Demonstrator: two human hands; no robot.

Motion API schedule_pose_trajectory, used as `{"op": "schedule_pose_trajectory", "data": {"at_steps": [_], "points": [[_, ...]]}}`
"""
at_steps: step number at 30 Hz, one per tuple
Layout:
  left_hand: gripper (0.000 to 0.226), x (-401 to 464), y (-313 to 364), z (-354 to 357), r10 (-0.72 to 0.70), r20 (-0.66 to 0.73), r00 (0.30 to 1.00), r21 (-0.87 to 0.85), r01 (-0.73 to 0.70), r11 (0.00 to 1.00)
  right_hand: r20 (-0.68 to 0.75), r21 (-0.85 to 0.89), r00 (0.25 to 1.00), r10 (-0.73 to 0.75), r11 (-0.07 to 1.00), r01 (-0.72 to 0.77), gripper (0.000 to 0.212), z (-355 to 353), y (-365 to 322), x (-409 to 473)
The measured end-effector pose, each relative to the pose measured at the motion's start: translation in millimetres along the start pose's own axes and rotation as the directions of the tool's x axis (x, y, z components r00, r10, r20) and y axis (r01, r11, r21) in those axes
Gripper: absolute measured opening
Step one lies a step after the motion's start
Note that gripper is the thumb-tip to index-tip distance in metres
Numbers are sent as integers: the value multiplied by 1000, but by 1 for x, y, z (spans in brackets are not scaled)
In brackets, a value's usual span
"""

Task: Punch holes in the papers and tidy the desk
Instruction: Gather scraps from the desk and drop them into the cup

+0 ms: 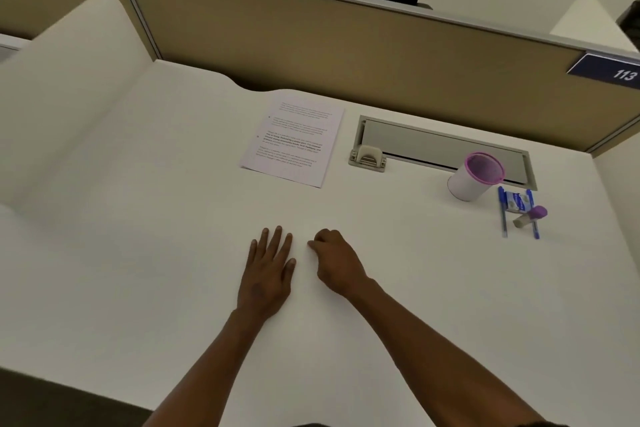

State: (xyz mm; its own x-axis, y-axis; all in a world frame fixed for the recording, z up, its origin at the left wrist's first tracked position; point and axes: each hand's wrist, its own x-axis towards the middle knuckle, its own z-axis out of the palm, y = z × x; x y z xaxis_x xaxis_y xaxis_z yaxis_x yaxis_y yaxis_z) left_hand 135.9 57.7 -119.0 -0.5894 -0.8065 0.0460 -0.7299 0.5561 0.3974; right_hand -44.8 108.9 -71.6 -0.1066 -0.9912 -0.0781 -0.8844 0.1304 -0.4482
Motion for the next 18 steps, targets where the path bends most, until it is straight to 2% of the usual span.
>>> {"op": "schedule_pose_trajectory", "data": {"at_steps": [4,7,9,14,18], "points": [[55,-3,-2,3,11,-36,999,-12,-11,1000,-23,30,999,-26,999,27,35,5,4,-15],[51,-4,-3,6,16,-77,997,-21,-18,1000,-154,179,978,142,977,-114,27,-2,11,-17],[47,-4,-2,6,26,-112,993,-30,-30,999,-156,185,962,223,963,-194,28,-6,12,-17],[36,-6,-3,9,132,-164,978,-30,-138,990,-104,108,984,144,985,-133,26,4,-2,-21],[36,-8,-2,6,137,-169,976,-49,-147,988,-141,172,974,177,973,-152,24,3,-6,-18]]}}
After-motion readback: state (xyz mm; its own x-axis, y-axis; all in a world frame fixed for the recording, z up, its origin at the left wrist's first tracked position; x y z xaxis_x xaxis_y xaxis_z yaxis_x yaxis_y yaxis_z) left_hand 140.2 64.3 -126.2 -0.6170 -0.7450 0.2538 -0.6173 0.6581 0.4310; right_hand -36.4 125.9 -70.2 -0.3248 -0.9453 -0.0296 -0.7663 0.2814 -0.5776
